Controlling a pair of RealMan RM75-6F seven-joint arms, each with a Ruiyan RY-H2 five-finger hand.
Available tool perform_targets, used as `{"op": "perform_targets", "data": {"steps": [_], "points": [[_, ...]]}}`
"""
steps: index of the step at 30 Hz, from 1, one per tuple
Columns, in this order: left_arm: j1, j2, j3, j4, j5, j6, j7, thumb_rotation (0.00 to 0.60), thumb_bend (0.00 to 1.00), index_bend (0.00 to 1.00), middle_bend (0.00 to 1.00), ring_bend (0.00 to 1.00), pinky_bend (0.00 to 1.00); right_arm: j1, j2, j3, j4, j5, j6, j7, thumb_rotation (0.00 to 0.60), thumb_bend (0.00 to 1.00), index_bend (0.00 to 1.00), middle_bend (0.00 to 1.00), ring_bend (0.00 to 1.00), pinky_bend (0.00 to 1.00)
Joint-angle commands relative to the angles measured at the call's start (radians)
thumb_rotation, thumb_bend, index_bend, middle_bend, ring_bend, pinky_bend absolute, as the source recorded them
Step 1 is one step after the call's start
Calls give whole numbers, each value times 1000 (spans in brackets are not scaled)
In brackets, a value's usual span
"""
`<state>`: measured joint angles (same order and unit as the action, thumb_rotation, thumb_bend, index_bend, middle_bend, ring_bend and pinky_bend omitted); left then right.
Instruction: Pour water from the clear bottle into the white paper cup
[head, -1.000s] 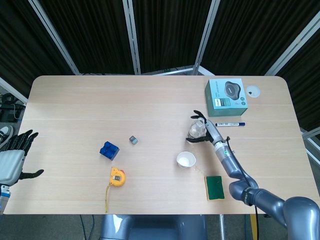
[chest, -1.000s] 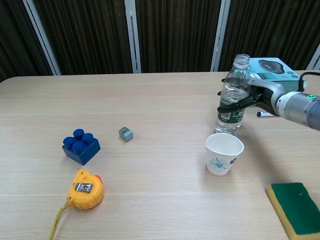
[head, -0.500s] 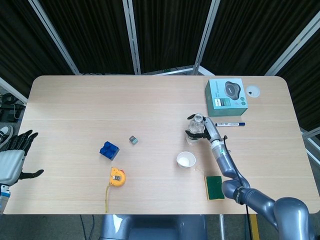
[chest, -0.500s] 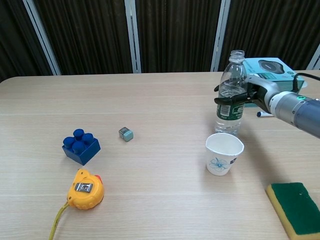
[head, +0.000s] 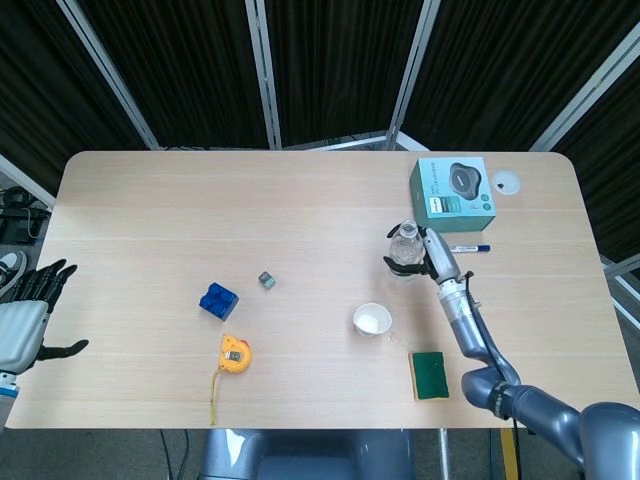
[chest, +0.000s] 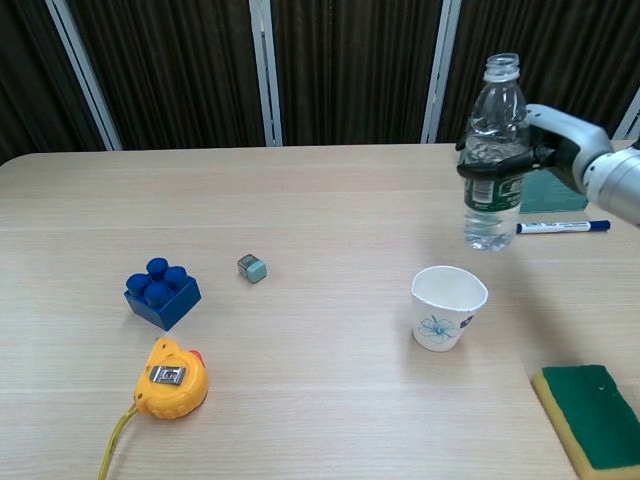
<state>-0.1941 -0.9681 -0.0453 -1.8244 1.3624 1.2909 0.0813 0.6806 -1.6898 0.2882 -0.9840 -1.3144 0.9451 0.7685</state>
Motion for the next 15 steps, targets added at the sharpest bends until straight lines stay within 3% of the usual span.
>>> {"op": "perform_targets", "data": {"steps": [1, 10, 15], "points": [[8, 13, 5, -11, 26, 18, -19, 600, 0, 0, 0, 0, 0, -50, 83, -47, -46, -74, 96, -87, 600, 505, 447, 578, 499, 446], [22, 34, 14, -26, 77, 52, -54, 600, 0, 0, 0, 0, 0, -132, 221, -145, -124, -173, 209, -285, 600, 514, 461, 594, 513, 454], [21, 37, 17, -30, 91, 53, -64, 600, 0, 0, 0, 0, 0, -151, 243, -189, -136, -233, 262, -441, 600, 516, 463, 598, 517, 455]]}}
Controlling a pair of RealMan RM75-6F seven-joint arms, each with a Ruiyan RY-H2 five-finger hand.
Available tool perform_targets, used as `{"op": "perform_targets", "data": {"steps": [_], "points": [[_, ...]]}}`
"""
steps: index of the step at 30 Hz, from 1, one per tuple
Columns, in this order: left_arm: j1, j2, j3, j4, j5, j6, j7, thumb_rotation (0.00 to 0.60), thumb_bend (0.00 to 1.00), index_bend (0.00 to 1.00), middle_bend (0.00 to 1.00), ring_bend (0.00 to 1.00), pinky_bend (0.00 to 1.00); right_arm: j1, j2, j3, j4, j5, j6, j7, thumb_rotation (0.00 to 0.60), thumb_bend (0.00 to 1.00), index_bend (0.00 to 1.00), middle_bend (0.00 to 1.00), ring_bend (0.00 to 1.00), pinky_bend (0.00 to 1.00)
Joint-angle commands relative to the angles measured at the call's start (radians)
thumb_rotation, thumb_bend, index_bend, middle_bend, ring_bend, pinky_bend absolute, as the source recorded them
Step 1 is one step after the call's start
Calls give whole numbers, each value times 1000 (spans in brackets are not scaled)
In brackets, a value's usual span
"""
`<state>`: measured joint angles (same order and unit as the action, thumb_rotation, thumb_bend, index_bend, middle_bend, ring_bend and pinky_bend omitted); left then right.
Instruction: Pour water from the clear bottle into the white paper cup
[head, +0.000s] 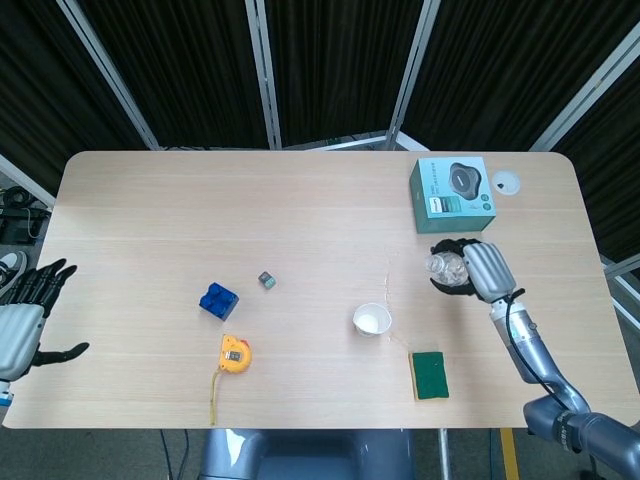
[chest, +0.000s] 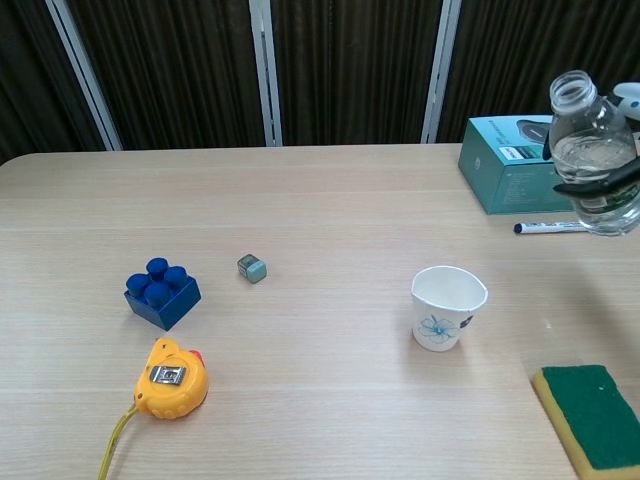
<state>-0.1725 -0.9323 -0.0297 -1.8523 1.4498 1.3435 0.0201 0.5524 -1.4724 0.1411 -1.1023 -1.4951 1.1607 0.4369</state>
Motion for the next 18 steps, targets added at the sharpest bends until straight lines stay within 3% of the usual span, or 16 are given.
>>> {"op": "perform_targets", "data": {"steps": [1, 10, 18], "points": [[0, 2, 2, -3, 6, 1, -4, 600, 0, 0, 0, 0, 0, -23, 26, -48, -18, -63, 53, -138, 600, 516, 463, 598, 517, 456], [1, 7, 4, -6, 16, 4, -14, 600, 0, 0, 0, 0, 0, -17, 4, -88, -20, -120, 63, -343, 600, 527, 466, 603, 529, 466], [1, 7, 4, -2, 7, 0, -14, 600, 0, 0, 0, 0, 0, 6, -31, -74, -32, -83, 4, -445, 600, 531, 466, 606, 531, 469]]}}
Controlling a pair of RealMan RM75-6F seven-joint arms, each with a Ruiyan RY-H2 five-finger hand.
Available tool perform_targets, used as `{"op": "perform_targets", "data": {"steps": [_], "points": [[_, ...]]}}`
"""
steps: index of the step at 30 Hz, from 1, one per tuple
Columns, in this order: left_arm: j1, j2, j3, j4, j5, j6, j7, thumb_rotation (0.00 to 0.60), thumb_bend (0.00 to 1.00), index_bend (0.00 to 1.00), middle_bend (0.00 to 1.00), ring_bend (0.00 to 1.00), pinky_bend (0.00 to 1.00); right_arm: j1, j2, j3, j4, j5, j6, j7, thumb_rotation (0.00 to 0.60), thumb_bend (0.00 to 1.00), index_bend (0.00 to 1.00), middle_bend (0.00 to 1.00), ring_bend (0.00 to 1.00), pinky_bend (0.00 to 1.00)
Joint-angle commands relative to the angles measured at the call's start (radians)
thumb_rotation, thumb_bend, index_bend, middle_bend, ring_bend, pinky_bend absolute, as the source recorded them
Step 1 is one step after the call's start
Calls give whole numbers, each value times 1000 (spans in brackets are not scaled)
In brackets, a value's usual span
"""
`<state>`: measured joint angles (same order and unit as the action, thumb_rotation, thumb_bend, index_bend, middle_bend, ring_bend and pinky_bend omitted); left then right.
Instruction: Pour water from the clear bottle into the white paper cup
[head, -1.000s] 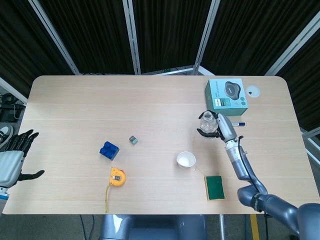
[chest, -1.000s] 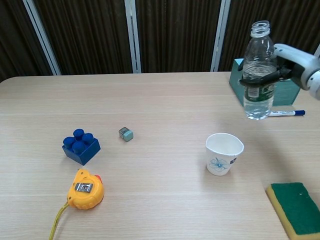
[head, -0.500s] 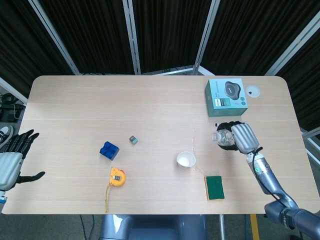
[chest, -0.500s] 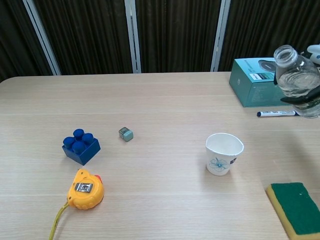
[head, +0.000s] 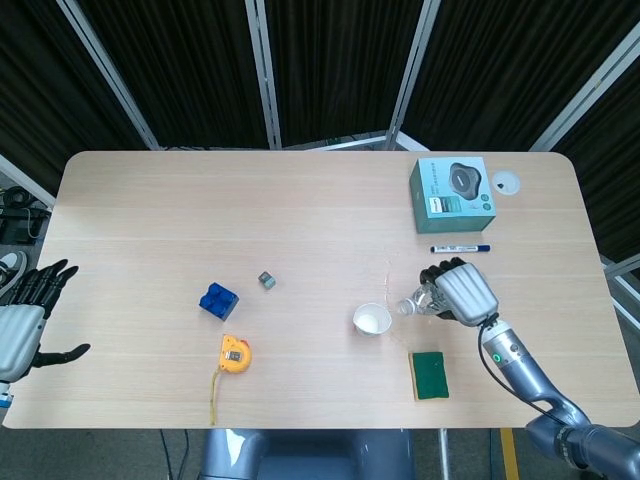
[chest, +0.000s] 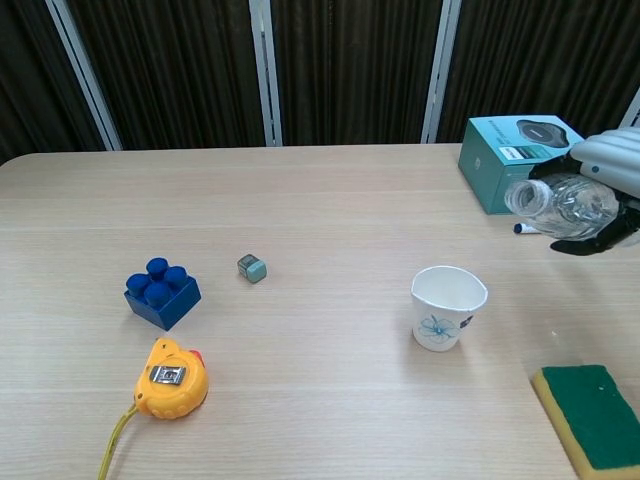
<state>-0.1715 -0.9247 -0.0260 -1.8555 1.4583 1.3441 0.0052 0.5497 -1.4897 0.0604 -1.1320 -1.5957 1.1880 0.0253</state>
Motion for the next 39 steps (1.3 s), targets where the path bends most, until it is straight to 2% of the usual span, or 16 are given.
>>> {"op": "perform_targets", "data": {"steps": [1, 10, 39], "points": [[0, -1, 0, 1, -2, -1, 2, 600, 0, 0, 0, 0, 0, 11, -18, 9, -2, 26, -33, -46, 600, 532, 466, 606, 531, 470], [-4, -4, -3, 8, -18, -11, 6, 600, 0, 0, 0, 0, 0, 27, -45, 33, -16, 101, -103, -186, 600, 534, 471, 609, 535, 475], [-7, -5, -4, 9, -27, -18, 8, 600, 0, 0, 0, 0, 0, 31, -80, 42, -36, 143, -84, -461, 600, 534, 481, 618, 545, 479]]}}
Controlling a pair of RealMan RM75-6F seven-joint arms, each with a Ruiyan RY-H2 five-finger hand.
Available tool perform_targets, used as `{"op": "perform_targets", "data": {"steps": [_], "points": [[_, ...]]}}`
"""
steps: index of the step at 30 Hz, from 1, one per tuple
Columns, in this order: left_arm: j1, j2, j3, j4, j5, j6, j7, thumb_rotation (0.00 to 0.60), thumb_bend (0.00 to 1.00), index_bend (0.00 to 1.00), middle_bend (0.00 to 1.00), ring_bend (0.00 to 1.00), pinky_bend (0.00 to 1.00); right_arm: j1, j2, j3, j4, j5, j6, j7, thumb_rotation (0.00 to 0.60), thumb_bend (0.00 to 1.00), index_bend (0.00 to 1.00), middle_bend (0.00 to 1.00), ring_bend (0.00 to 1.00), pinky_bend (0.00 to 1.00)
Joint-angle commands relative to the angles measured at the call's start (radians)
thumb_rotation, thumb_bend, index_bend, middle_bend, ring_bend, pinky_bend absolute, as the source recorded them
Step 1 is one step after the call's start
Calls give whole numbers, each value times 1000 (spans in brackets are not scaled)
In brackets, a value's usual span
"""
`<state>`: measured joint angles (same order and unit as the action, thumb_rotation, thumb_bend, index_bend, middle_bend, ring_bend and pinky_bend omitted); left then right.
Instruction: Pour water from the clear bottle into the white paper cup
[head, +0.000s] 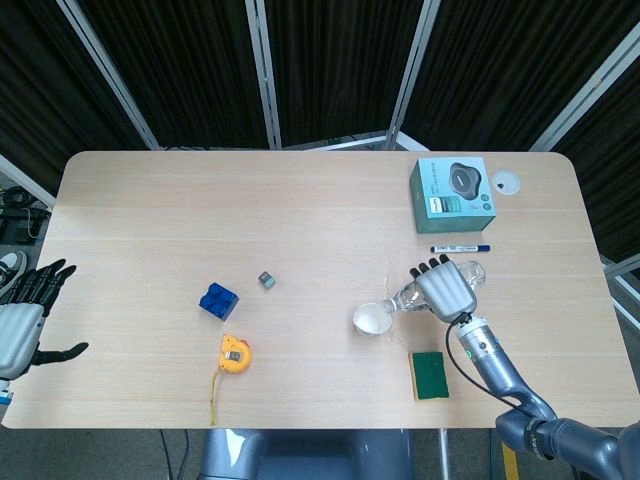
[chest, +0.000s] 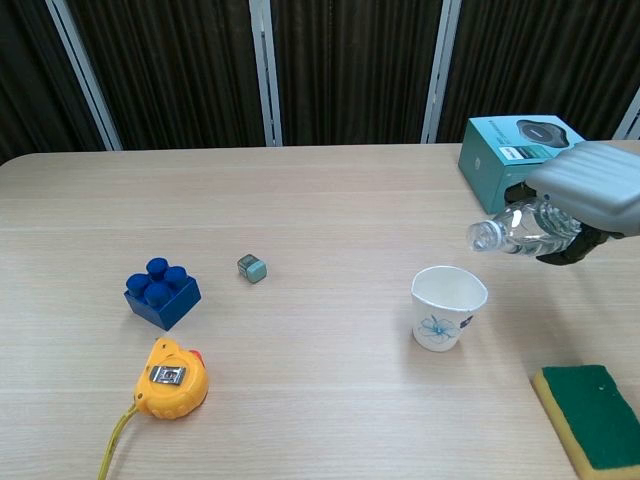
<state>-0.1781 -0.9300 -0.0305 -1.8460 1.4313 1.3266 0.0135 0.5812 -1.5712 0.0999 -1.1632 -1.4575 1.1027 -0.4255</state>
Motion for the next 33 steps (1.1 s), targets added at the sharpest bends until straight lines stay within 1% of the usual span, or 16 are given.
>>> {"op": "perform_targets", "data": {"steps": [1, 12, 33], "points": [[0, 0, 0, 0, 0, -1, 1, 600, 0, 0, 0, 0, 0, -1, 2, 3, -5, 6, 3, -15, 600, 534, 481, 619, 545, 479], [-1, 1, 3, -4, -1, -6, 4, 600, 0, 0, 0, 0, 0, -3, -2, 9, -11, 16, 20, -65, 600, 535, 485, 621, 548, 480], [0, 5, 3, -6, 3, -3, -4, 600, 0, 0, 0, 0, 0, -5, -1, 1, -9, 15, 28, -65, 600, 533, 487, 622, 549, 481]]}}
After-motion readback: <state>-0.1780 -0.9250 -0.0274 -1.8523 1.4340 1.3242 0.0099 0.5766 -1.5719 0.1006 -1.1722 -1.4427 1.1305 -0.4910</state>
